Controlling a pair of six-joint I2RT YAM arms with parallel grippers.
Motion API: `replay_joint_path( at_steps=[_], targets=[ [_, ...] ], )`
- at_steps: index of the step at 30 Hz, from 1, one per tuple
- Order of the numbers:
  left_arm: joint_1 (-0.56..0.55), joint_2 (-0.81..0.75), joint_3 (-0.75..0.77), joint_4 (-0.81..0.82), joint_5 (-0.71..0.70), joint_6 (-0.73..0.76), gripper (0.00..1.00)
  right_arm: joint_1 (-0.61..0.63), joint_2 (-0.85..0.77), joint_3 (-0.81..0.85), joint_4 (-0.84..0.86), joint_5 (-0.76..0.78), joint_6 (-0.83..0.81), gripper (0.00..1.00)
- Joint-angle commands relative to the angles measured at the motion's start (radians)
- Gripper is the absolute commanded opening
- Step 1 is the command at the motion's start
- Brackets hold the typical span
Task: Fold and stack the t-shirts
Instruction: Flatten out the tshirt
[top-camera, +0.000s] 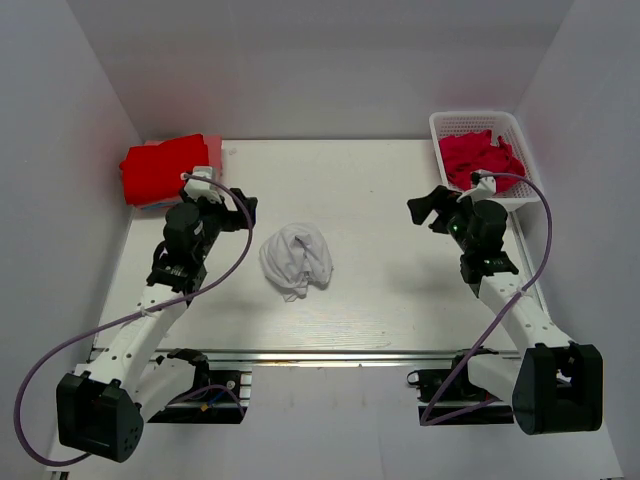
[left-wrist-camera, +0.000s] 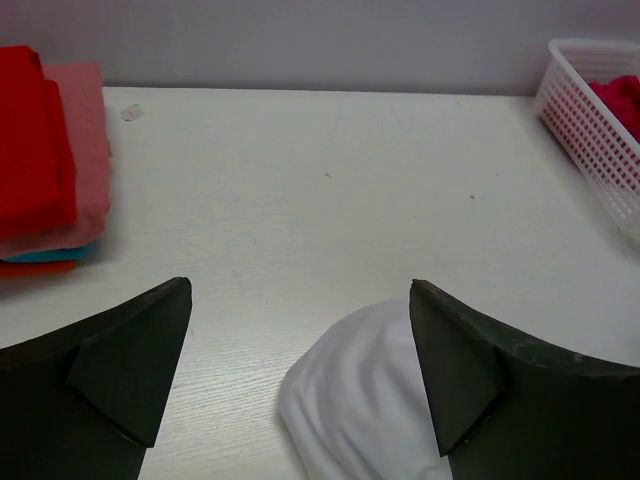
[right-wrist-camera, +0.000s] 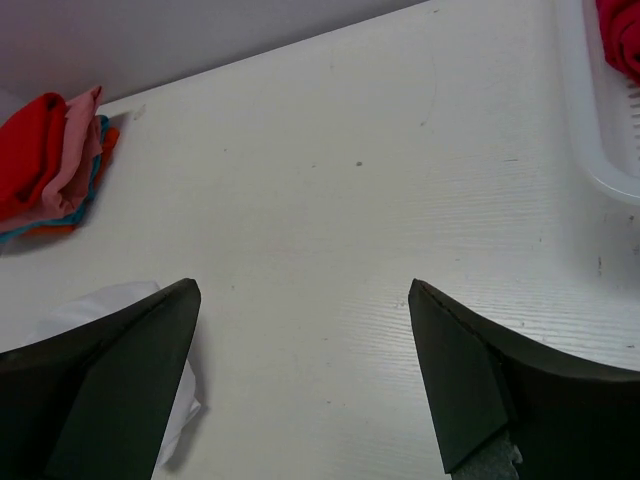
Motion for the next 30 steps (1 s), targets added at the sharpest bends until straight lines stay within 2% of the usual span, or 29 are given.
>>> replay_joint_path(
  at_steps=[1, 3, 4, 5, 7, 11, 12, 16, 17, 18, 22, 27, 30],
  targets=[
    [-0.006, -0.004, -0.003, -0.049, 0.118, 0.062, 1.0, 0.002, -0.011, 0.033, 0.063, -0.064, -0.003, 0.9],
    [-0.015, -0.004, -0.003, -0.06, 0.208, 0.091, 1.0, 0.005, -0.001, 0.046, 0.048, -0.101, -0.006, 0.9],
    [-0.015, -0.004, -0.003, -0.06, 0.309, 0.102, 1.0, 0.003, 0.002, 0.053, 0.032, -0.113, -0.026, 0.9],
    [-0.015, -0.004, -0.003, -0.06, 0.337, 0.102, 1.0, 0.005, 0.03, 0.075, 0.006, -0.182, -0.069, 0.9],
    [-0.015, 0.01, -0.027, -0.06, 0.408, 0.07, 1.0, 0.008, 0.053, 0.095, -0.055, -0.204, -0.109, 0.9],
    [-0.052, 0.132, -0.046, -0.052, 0.56, 0.044, 1.0, 0.025, 0.159, 0.147, -0.124, -0.259, -0.121, 0.9],
    [-0.072, 0.181, -0.046, -0.062, 0.578, 0.031, 1.0, 0.037, 0.17, 0.154, -0.13, -0.321, -0.126, 0.9],
    [-0.129, 0.18, -0.098, -0.13, 0.53, 0.03, 1.0, 0.101, 0.257, 0.191, -0.135, -0.388, -0.167, 0.9],
    [-0.143, 0.163, -0.11, -0.15, 0.504, 0.03, 1.0, 0.111, 0.274, 0.217, -0.167, -0.385, -0.196, 0.9],
    [-0.162, 0.15, -0.13, -0.181, 0.417, 0.03, 1.0, 0.134, 0.292, 0.231, -0.207, -0.373, -0.206, 0.9],
    [-0.247, 0.146, -0.12, -0.249, 0.347, 0.011, 1.0, 0.223, 0.407, 0.302, -0.264, -0.328, -0.246, 0.9],
    [-0.291, 0.225, -0.094, -0.281, 0.251, 0.002, 0.96, 0.318, 0.501, 0.348, -0.29, -0.317, -0.262, 0.79],
    [-0.311, 0.258, -0.083, -0.281, 0.159, -0.024, 0.93, 0.368, 0.535, 0.356, -0.29, -0.311, -0.29, 0.79]
  ],
)
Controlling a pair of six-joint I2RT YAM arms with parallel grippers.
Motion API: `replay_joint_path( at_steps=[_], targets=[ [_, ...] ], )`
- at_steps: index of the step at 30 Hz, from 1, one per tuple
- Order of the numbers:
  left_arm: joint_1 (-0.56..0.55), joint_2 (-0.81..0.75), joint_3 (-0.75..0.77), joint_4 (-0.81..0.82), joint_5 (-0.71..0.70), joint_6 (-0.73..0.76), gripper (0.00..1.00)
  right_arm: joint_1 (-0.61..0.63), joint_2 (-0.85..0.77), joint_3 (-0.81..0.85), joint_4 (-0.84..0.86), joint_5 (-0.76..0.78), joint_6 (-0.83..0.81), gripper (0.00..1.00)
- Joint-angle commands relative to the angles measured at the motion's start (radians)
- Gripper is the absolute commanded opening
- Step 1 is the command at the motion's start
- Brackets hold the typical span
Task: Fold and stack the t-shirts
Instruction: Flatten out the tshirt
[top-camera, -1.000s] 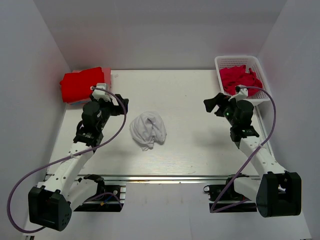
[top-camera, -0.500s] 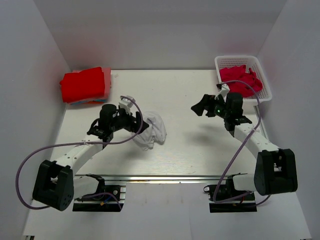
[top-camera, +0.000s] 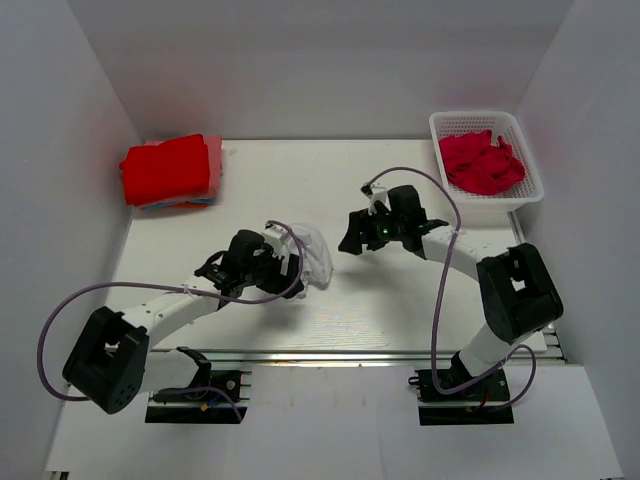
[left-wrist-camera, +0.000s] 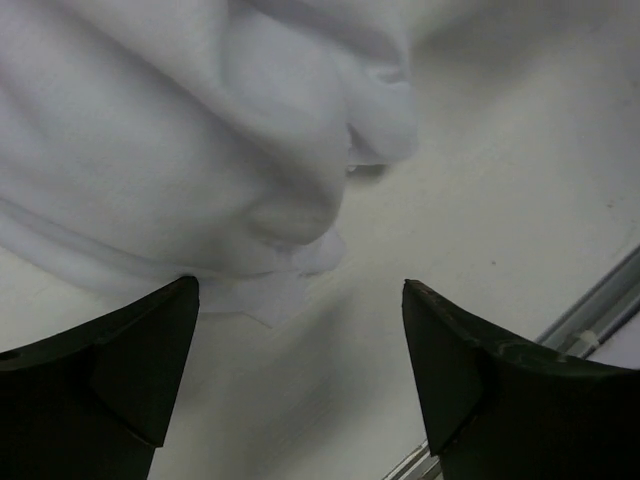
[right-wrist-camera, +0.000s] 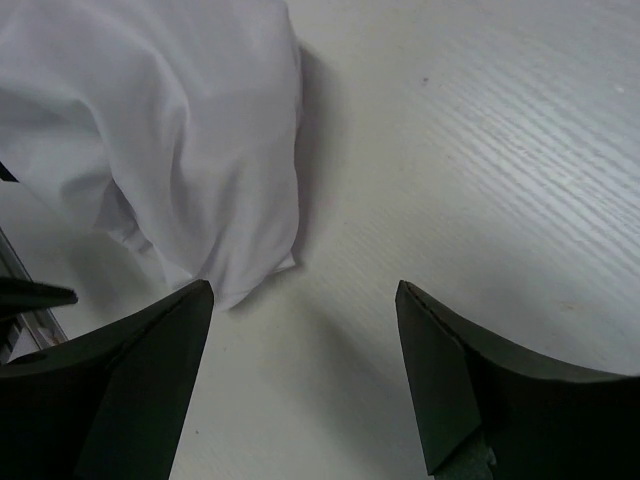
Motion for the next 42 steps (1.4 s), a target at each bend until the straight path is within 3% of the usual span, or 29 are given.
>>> replay_joint_path(
  at_steps=[1, 4, 5, 13, 16, 17, 19, 20, 21, 27, 32, 42],
  targets=[
    [-0.016, 0.011, 0.039, -0.012, -0.142, -0.045, 0.88, 0.054, 0.032, 0.042, -0.019, -0.003, -0.044, 0.79],
    [-0.016, 0.031, 0.061, -0.012, -0.214, -0.083, 0.77, 0.09, 0.077, 0.054, -0.015, 0.0, -0.047, 0.69],
    [-0.016, 0.043, 0.061, -0.012, -0.282, -0.106, 0.65, 0.111, 0.101, 0.077, -0.021, -0.009, -0.059, 0.69],
    [-0.016, 0.043, 0.05, 0.082, -0.326, -0.132, 0.56, 0.165, 0.195, 0.155, -0.003, -0.009, -0.056, 0.69],
    [-0.016, 0.066, 0.05, 0.114, -0.304, -0.132, 0.52, 0.172, 0.229, 0.173, 0.022, -0.004, -0.04, 0.62],
    [-0.016, 0.066, 0.062, 0.123, -0.292, -0.123, 0.48, 0.172, 0.236, 0.178, 0.031, -0.007, -0.026, 0.42],
    [-0.016, 0.075, 0.062, 0.151, -0.259, -0.123, 0.38, 0.172, 0.237, 0.195, 0.033, -0.009, -0.016, 0.19],
    [-0.016, 0.084, 0.062, 0.165, -0.249, -0.11, 0.31, 0.174, 0.23, 0.192, 0.036, -0.01, -0.024, 0.0],
    [-0.016, 0.084, 0.071, 0.175, -0.249, -0.109, 0.0, 0.174, 0.217, 0.19, 0.034, 0.002, -0.017, 0.0],
    [-0.016, -0.007, 0.081, 0.197, -0.387, -0.131, 0.0, 0.166, 0.07, 0.141, 0.047, 0.184, 0.005, 0.0],
    [-0.016, -0.132, 0.09, 0.234, -0.602, -0.158, 0.0, 0.162, -0.021, 0.169, 0.047, 0.406, 0.019, 0.0],
    [-0.016, -0.126, 0.404, 0.169, -0.865, -0.03, 0.0, 0.159, -0.165, 0.344, 0.062, 0.733, -0.147, 0.0]
  ],
)
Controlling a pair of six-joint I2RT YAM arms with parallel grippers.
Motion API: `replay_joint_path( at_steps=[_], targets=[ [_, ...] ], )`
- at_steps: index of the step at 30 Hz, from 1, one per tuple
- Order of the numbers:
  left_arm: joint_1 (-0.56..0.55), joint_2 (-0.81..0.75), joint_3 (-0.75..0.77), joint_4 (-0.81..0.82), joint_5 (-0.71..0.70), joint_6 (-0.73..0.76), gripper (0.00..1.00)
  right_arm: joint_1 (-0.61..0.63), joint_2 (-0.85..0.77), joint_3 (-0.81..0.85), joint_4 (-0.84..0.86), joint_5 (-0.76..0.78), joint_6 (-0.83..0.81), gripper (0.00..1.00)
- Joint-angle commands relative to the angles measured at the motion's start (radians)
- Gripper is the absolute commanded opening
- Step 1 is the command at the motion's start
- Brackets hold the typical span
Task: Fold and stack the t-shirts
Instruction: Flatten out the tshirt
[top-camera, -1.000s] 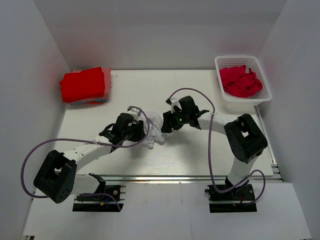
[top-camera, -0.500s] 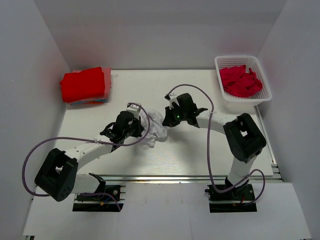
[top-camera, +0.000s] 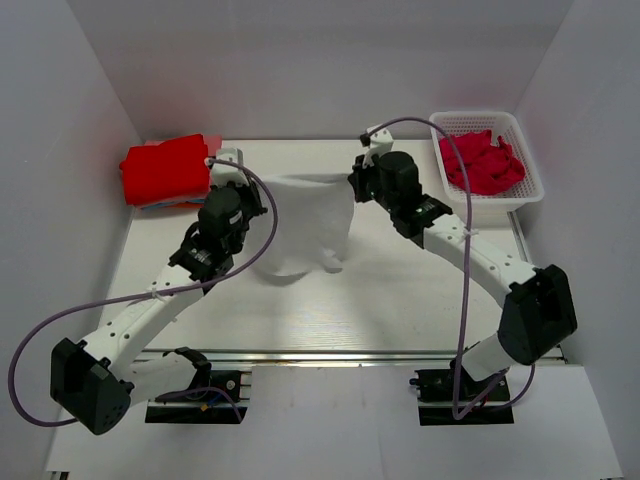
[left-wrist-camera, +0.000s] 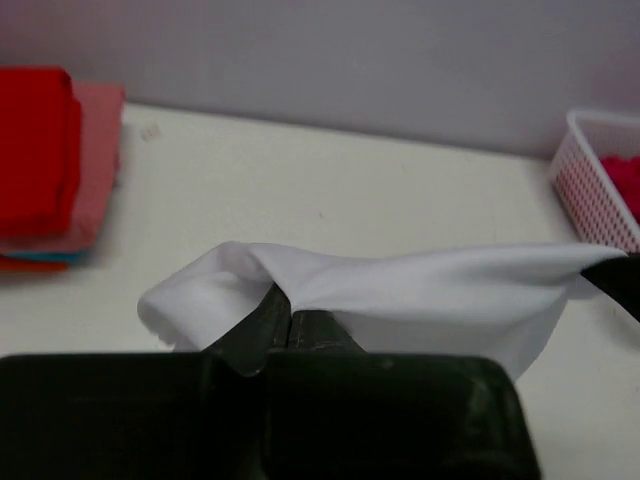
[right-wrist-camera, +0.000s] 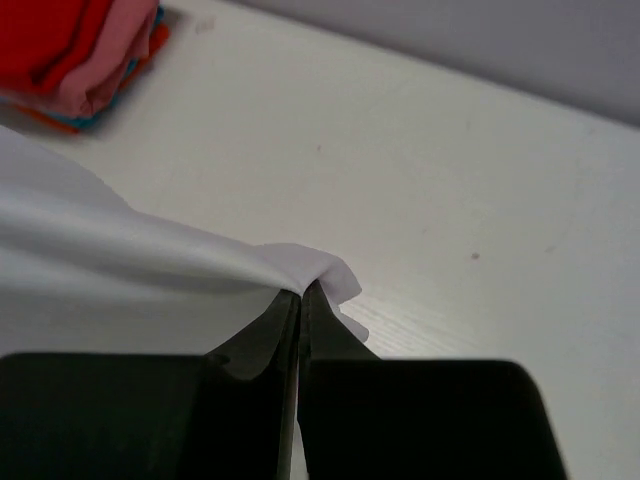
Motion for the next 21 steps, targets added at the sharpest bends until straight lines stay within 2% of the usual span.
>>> replay_joint_path(
  at_steps=[1, 3, 4, 9, 14, 21],
  targets=[
    [-0.003, 0.002, 0.133, -0.011, -0.156, 0.09, 0.0, -0.007, -0.112, 0.086, 0.071, 0.175, -0.105, 0.0],
    [0.006, 0.002, 0.194, -0.002, -0.211, 0.122, 0.0, -0.005, -0.138, 0.098, 0.099, 0.247, -0.116, 0.0],
    [0.006, 0.002, 0.21, 0.009, -0.212, 0.163, 0.0, -0.004, -0.176, 0.097, 0.129, 0.278, -0.178, 0.0],
    [0.006, -0.017, 0.306, 0.058, -0.222, 0.282, 0.0, -0.01, -0.256, 0.109, 0.208, 0.333, -0.29, 0.0],
    [0.006, -0.055, 0.339, 0.023, -0.138, 0.34, 0.0, -0.007, -0.331, 0.154, 0.176, 0.336, -0.361, 0.0],
    [0.006, -0.118, 0.327, -0.031, 0.038, 0.334, 0.0, -0.007, -0.416, 0.126, 0.114, 0.298, -0.327, 0.0]
  ],
)
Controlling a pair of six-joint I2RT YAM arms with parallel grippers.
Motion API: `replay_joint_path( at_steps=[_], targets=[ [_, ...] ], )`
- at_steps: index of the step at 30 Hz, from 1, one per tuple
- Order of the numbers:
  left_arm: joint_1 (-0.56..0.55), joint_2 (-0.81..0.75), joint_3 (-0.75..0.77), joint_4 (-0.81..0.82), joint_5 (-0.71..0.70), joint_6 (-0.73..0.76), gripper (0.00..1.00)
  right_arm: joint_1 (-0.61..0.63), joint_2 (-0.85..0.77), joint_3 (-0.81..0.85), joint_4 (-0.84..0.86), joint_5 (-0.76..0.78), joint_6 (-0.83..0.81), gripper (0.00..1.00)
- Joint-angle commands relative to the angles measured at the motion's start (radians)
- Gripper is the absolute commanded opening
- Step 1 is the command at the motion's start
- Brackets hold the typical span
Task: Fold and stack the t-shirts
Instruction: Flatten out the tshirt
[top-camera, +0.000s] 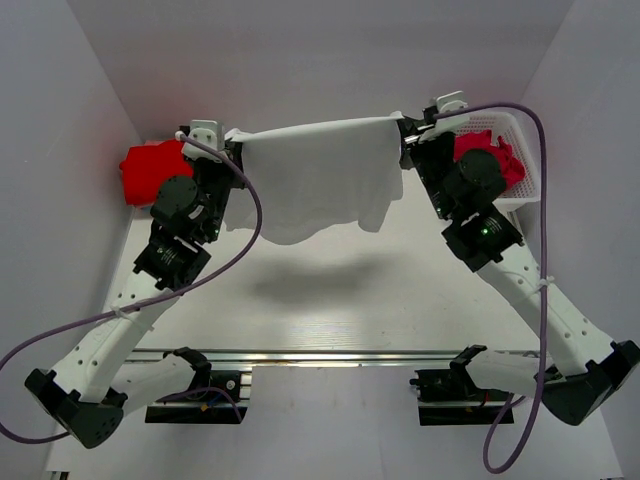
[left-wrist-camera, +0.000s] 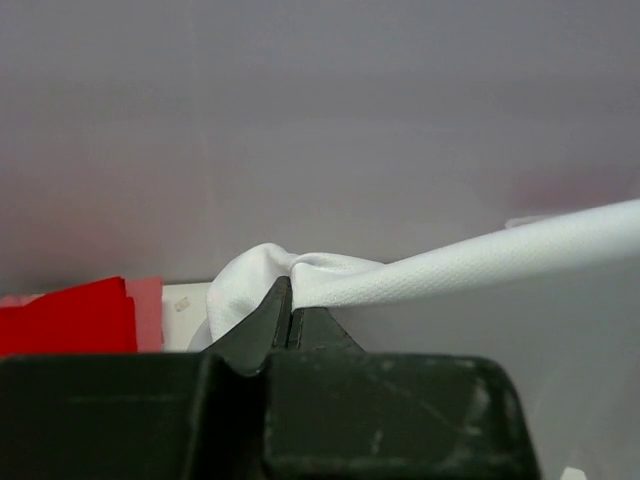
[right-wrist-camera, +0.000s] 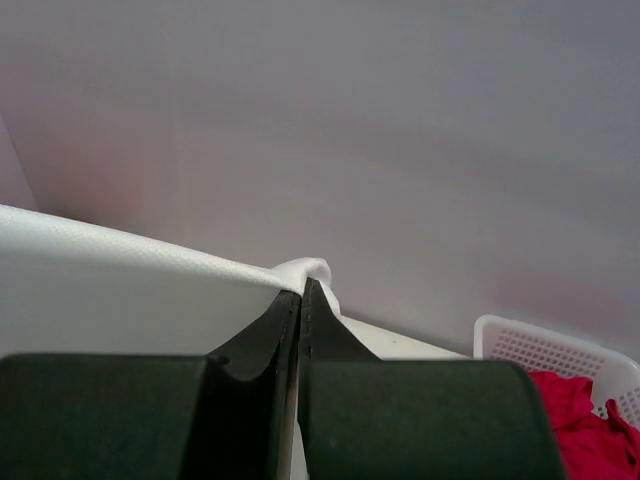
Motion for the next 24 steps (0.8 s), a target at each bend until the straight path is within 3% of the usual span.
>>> replay_joint_path(
  at_steps=[1, 4, 9, 14, 15, 21, 24],
  targets=[
    [0.016, -0.05, 0.006, -0.026, 0.038, 0.008, 0.0, -0.025, -0.052, 0.001, 0.024, 0.094, -0.017, 0.0],
    [0.026, -0.013, -0.059, 0.012, 0.088, -0.003, 0.0, -0.023, -0.015, -0.071, 0.059, 0.149, 0.03, 0.0],
    [0.05, 0.186, -0.073, -0.019, -0.037, -0.101, 0.0, -0.057, 0.167, -0.114, 0.048, 0.253, 0.112, 0.0],
    [0.099, 0.48, -0.025, -0.008, -0.001, -0.156, 0.0, -0.117, 0.353, -0.072, 0.03, 0.172, 0.224, 0.0],
    [0.11, 0.525, -0.01, -0.008, 0.022, -0.156, 0.0, -0.147, 0.478, -0.037, 0.012, 0.161, 0.232, 0.0],
    [0.199, 0.899, 0.254, -0.054, 0.105, -0.156, 0.0, -0.226, 0.783, 0.199, -0.059, 0.026, 0.236, 0.0],
    [0.226, 1.105, 0.514, -0.135, 0.139, -0.138, 0.0, -0.269, 0.953, 0.383, -0.134, -0.038, 0.233, 0.0]
  ],
)
